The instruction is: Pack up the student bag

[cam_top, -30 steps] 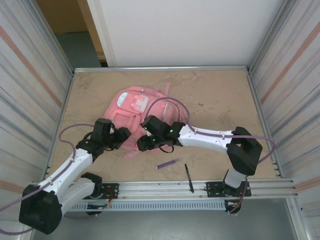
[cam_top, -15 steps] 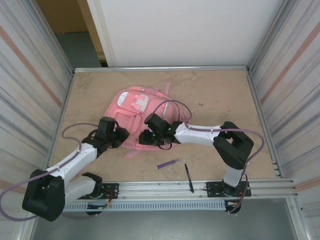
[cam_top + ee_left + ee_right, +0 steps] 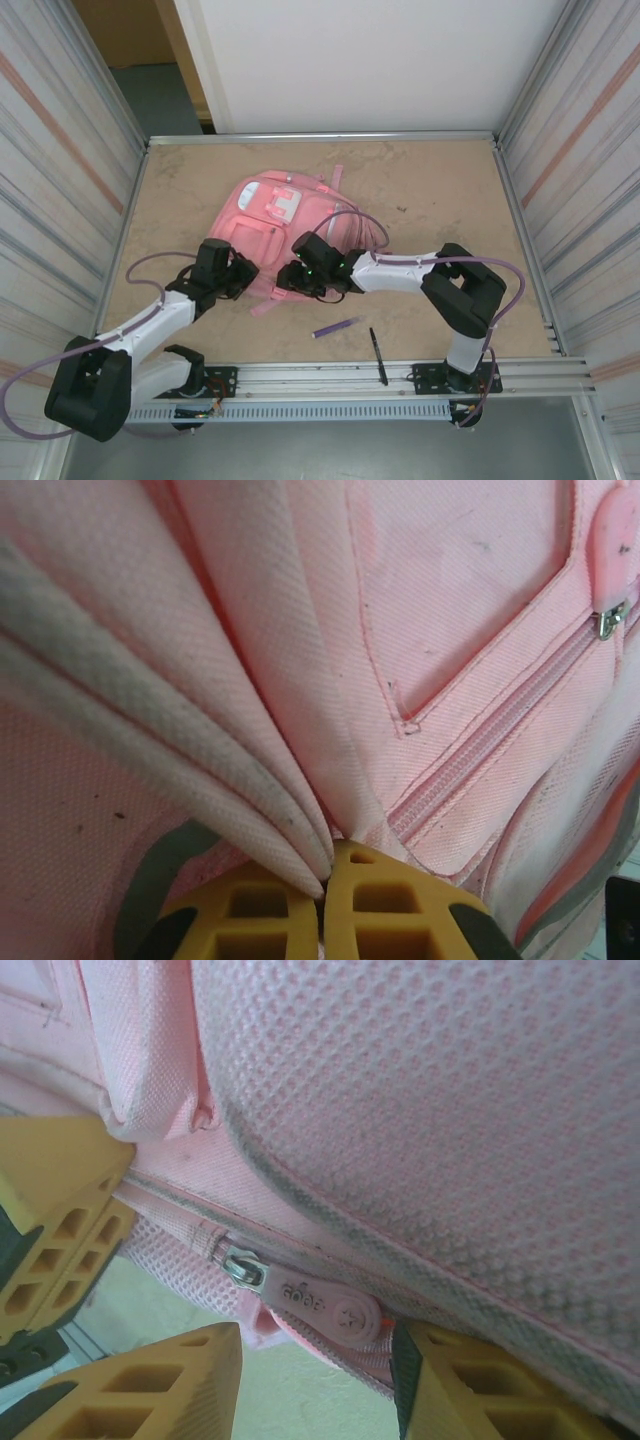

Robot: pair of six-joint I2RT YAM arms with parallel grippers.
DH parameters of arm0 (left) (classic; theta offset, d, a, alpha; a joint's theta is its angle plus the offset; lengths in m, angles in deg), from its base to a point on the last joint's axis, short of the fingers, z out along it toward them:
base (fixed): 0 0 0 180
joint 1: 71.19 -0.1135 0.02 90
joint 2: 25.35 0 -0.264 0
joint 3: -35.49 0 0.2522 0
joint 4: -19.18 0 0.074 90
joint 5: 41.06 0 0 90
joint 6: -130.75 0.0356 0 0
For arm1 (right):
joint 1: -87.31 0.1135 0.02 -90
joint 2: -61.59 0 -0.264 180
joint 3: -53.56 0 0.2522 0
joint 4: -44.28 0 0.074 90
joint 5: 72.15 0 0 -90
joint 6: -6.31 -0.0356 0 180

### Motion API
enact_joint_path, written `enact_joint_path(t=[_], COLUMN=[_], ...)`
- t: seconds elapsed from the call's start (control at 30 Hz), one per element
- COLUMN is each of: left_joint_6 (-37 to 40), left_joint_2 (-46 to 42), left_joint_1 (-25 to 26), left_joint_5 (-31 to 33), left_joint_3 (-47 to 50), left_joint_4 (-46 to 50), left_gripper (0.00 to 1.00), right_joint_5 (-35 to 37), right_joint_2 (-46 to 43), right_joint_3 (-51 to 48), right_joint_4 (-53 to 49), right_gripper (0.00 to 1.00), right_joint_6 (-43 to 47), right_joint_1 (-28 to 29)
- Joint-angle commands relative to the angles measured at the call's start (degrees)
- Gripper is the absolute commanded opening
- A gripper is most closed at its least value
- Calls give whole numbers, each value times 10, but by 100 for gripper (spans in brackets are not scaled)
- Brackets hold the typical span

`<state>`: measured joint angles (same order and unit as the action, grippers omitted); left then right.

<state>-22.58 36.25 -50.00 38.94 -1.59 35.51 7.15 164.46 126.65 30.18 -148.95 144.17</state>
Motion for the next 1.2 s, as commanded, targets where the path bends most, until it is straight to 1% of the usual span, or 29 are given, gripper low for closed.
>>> enact_joint_path(t=[0.0, 0.13, 0.27, 0.3, 0.4, 0.43, 0.53, 0.63, 0.8, 0.9, 1.03, 1.17], left_joint_6=[-8, -8, -12, -15, -18, -18, -19, -19, -23, -27, -29, -33], left_joint_2=[-3, 0, 1, 2, 2, 1, 2, 5, 9, 11, 10, 10], left_joint_1=[7, 8, 9, 9, 9, 9, 9, 9, 9, 9, 9, 9], left_joint_5=[-17, -23, -20, -19, -22, -22, -18, -21, -17, -19, -12, -14], left_joint_3=[15, 18, 23, 25, 27, 26, 26, 21, 18, 16, 19, 20], left_joint_4=[-7, -8, -5, -6, -5, -4, -4, -1, 3, 6, 7, 6], left_gripper=[0, 0, 0, 0, 0, 0, 0, 0, 0, 0, 0, 0], right_joint_5=[14, -2, 12, 10, -5, -7, -5, -4, 3, 3, 22, 28], right_joint_2=[25, 44, 33, 31, 27, 25, 21, 21, 7, -3, -21, -15], right_joint_3=[-30, -31, -46, -49, -65, -71, -80, -93, -106, -115, -118, -118], right_joint_4=[35, 89, 138, 149, 196, 213, 229, 258, 275, 287, 271, 274], right_gripper=[43, 41, 37, 38, 30, 29, 28, 28, 27, 25, 23, 24], right_joint_6=[-48, -56, -39, -34, -31, -33, -24, -36, -40, -48, -34, -43], right_joint_1=[-10, -5, -1, -1, -6, -7, -6, -13, -19, -22, -20, -20])
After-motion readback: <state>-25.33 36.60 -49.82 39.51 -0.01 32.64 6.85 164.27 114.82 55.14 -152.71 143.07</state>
